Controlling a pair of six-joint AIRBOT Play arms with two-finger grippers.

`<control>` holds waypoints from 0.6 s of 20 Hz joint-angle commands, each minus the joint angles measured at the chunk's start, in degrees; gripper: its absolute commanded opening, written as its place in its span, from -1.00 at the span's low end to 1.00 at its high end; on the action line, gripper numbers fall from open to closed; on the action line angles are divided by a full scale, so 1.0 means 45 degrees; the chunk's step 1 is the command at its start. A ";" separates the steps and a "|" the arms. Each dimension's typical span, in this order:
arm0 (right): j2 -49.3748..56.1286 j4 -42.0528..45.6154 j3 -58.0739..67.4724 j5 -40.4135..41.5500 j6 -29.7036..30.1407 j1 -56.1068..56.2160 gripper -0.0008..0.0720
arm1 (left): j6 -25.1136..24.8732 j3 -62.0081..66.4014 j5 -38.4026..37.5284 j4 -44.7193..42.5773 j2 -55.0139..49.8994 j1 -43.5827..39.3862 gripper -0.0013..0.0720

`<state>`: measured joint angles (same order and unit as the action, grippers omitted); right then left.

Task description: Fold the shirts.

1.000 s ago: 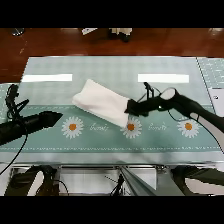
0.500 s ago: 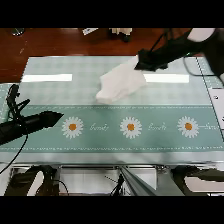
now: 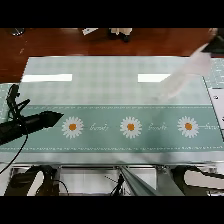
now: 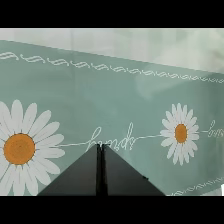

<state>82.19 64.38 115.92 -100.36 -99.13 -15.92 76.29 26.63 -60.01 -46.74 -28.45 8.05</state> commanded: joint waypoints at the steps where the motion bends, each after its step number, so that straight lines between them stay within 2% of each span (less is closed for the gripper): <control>1: -0.0753 0.0680 -0.0083 -0.1321 -0.0204 -0.2346 -0.91 | 0.0000 0.0000 0.0005 0.0000 0.0000 0.0005 -0.88; 7: -0.3687 0.2545 -0.4721 -0.1321 0.0253 -0.5547 -0.91 | 0.0000 0.0000 0.0010 0.0000 0.0000 0.0000 -0.88; 12: -0.6232 0.6596 -0.9112 -0.1326 0.1117 -0.8218 -0.91 | 0.0000 0.0000 0.0010 0.0005 0.0000 0.0005 -0.88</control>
<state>60.25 83.02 85.56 -105.93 -96.49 -46.54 76.29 26.63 -60.01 -46.74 -28.45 8.03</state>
